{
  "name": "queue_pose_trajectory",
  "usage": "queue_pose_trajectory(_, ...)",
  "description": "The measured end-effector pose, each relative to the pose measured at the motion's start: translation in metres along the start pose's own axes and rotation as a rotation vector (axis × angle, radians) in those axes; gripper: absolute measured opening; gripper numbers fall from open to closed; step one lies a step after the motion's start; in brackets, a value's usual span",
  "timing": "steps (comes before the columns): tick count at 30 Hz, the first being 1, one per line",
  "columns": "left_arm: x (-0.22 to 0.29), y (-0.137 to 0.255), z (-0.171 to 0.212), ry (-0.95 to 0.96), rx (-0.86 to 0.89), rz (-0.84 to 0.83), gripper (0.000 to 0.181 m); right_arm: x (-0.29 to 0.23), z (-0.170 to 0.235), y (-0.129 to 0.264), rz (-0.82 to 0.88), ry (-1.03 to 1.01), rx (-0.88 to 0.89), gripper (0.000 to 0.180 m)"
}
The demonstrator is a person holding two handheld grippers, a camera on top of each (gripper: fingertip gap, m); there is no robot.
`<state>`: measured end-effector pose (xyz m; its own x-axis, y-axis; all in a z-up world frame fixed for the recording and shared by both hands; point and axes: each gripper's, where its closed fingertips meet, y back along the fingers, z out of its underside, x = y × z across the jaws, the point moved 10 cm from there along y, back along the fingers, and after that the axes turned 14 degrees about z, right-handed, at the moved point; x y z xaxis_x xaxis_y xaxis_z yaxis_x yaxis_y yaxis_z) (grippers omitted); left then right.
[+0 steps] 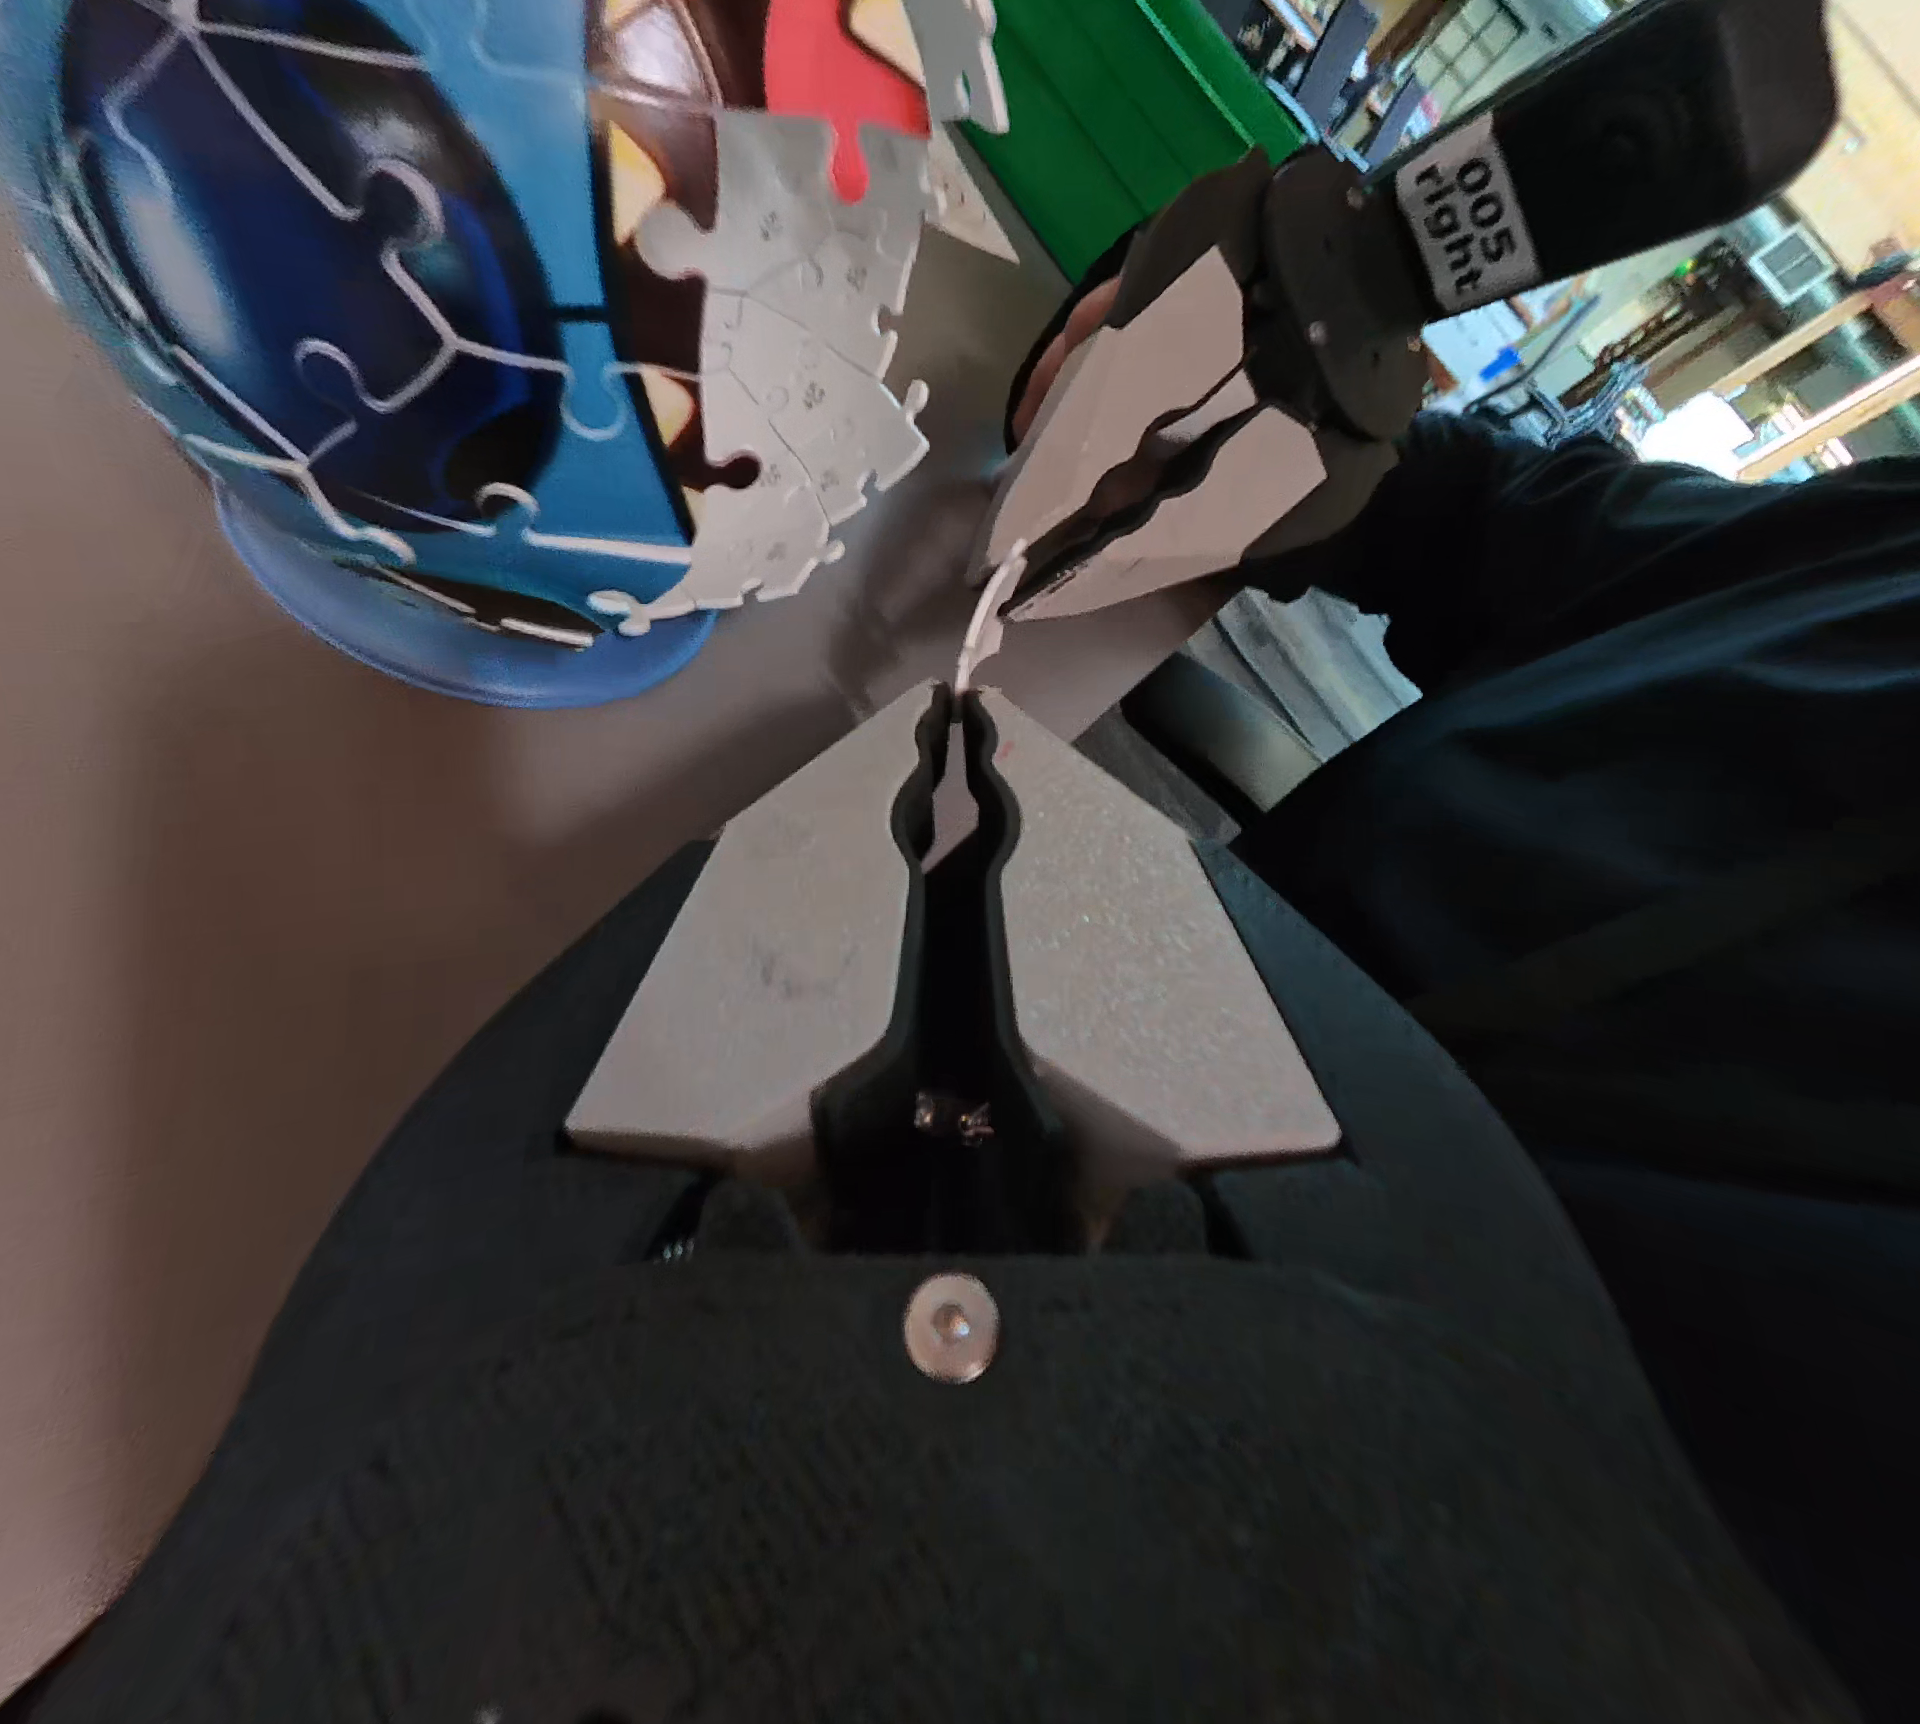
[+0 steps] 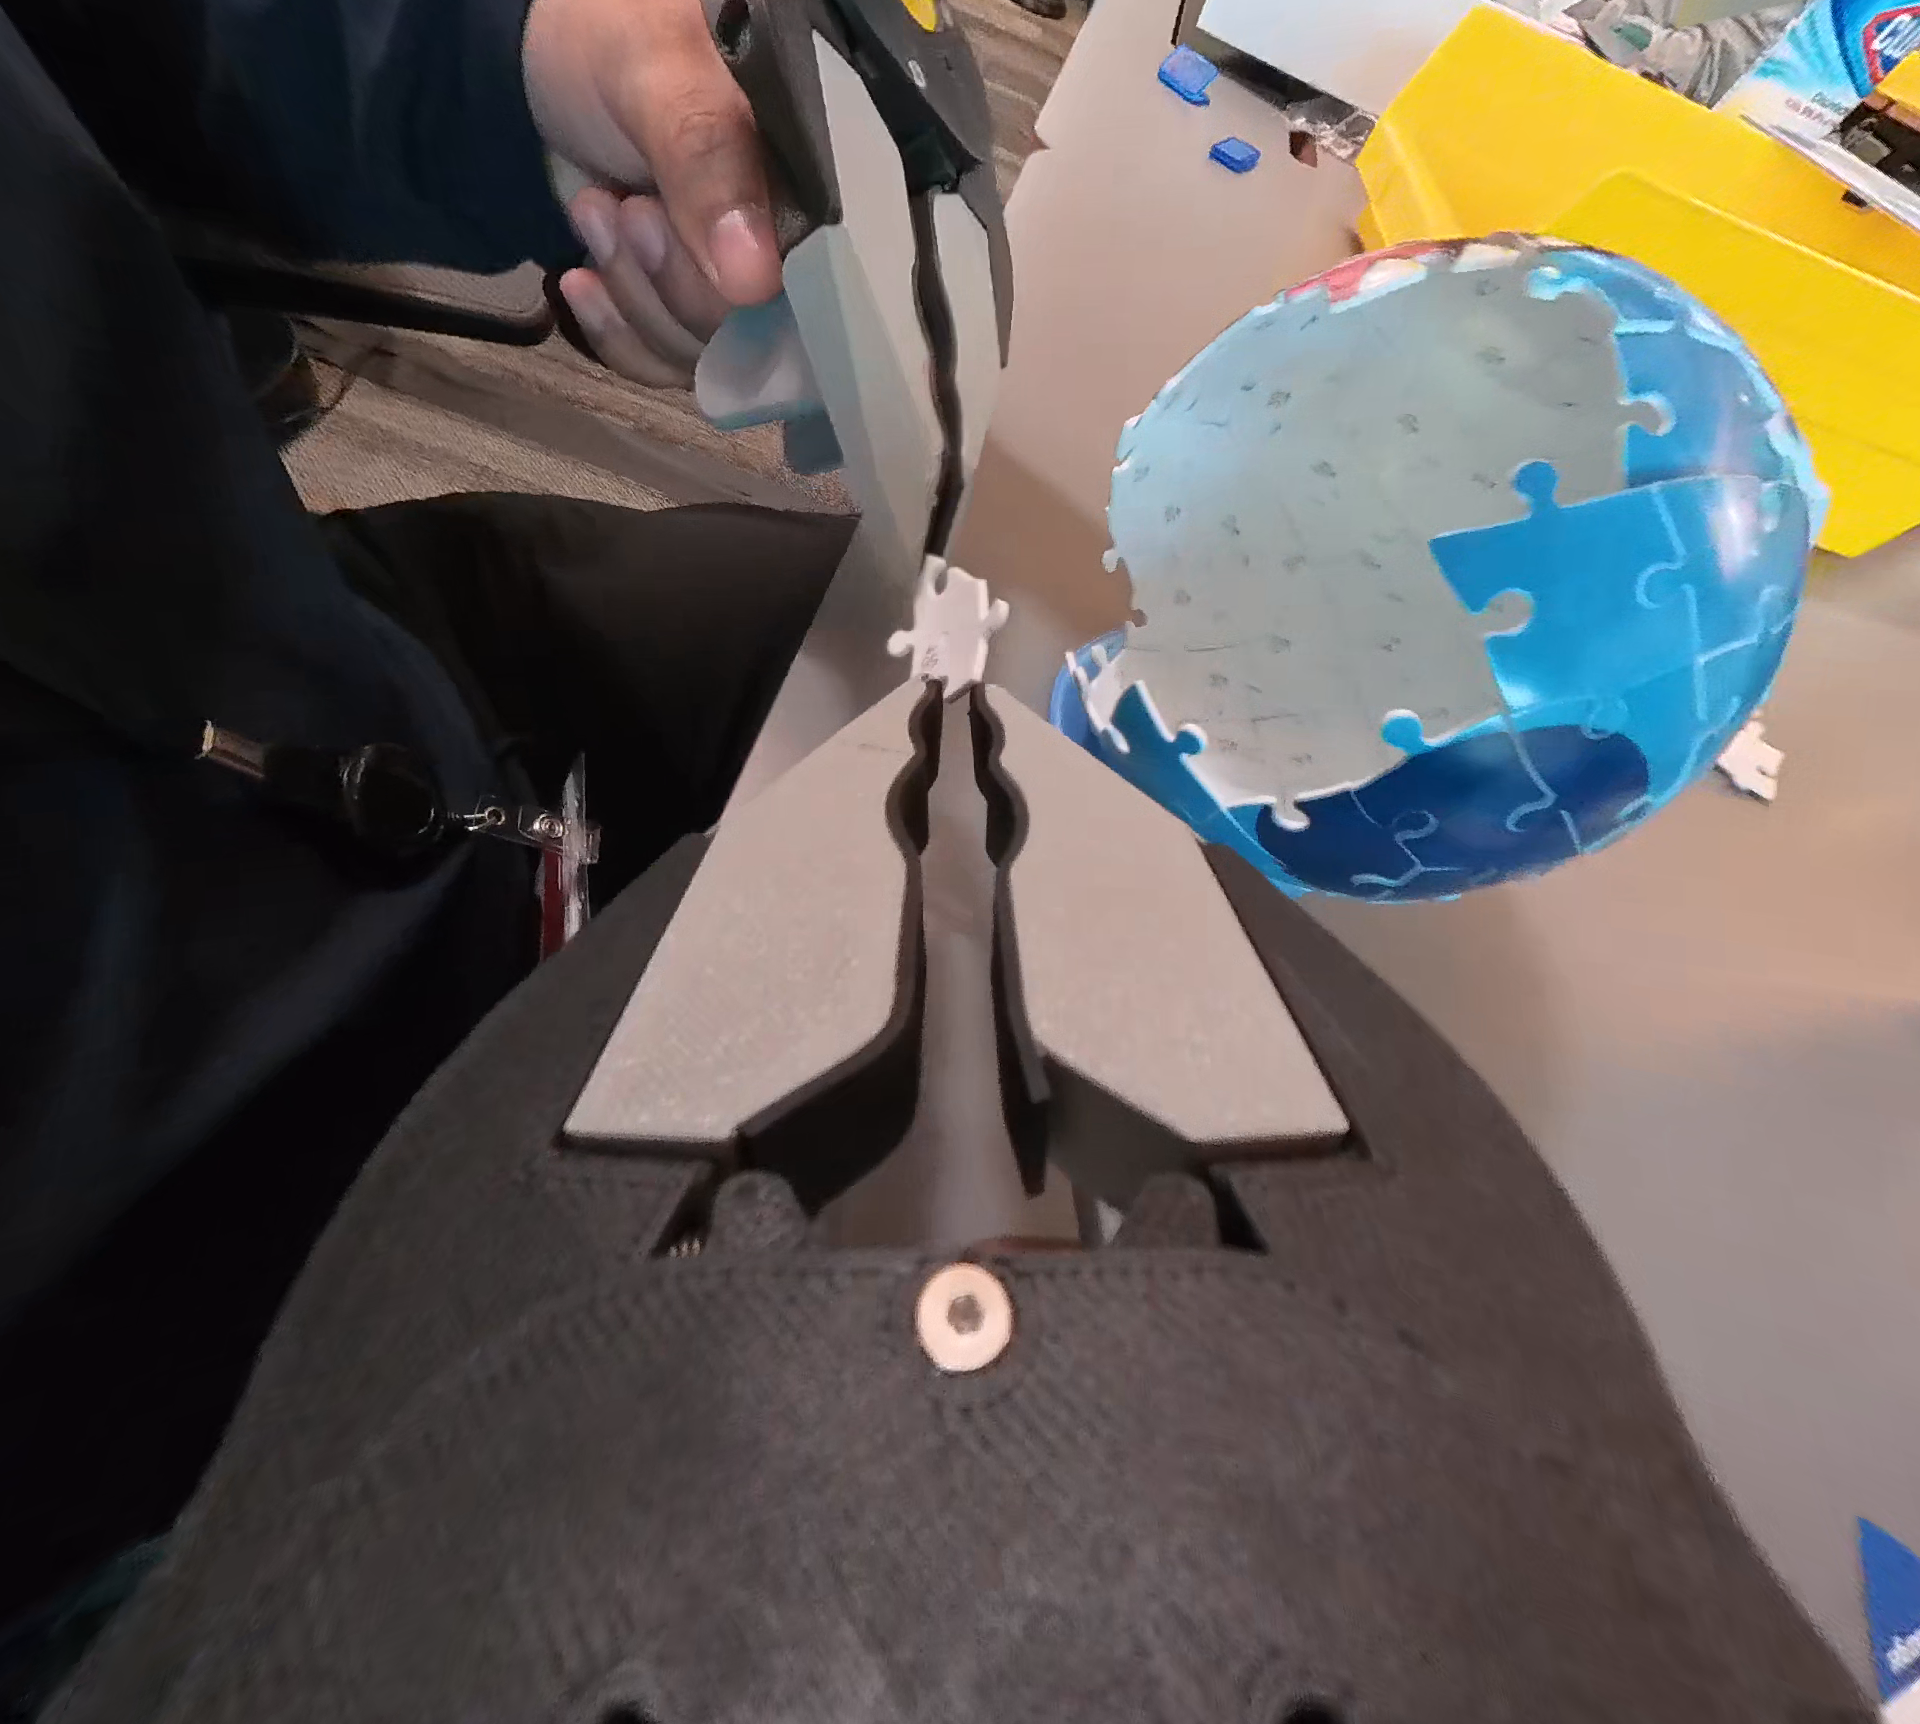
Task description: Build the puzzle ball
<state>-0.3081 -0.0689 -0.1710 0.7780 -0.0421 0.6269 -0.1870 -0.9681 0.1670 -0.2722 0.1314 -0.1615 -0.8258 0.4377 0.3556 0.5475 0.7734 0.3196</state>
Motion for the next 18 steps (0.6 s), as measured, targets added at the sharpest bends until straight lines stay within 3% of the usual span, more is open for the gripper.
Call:
queue_pose_trajectory(11, 0.0039, 0.0032, -0.0052, -0.002, 0.137, 0.055, 0.0, 0.0015, 0.0011, -0.0009, -0.019, -0.022, -0.013, 0.0)
queue_pose_trajectory(18, -0.0016, 0.0012, -0.0035, 0.005, 0.144, -0.006, 0.0, -0.002, 0.002, -0.004, -0.015, 0.009, -0.038, 0.0)
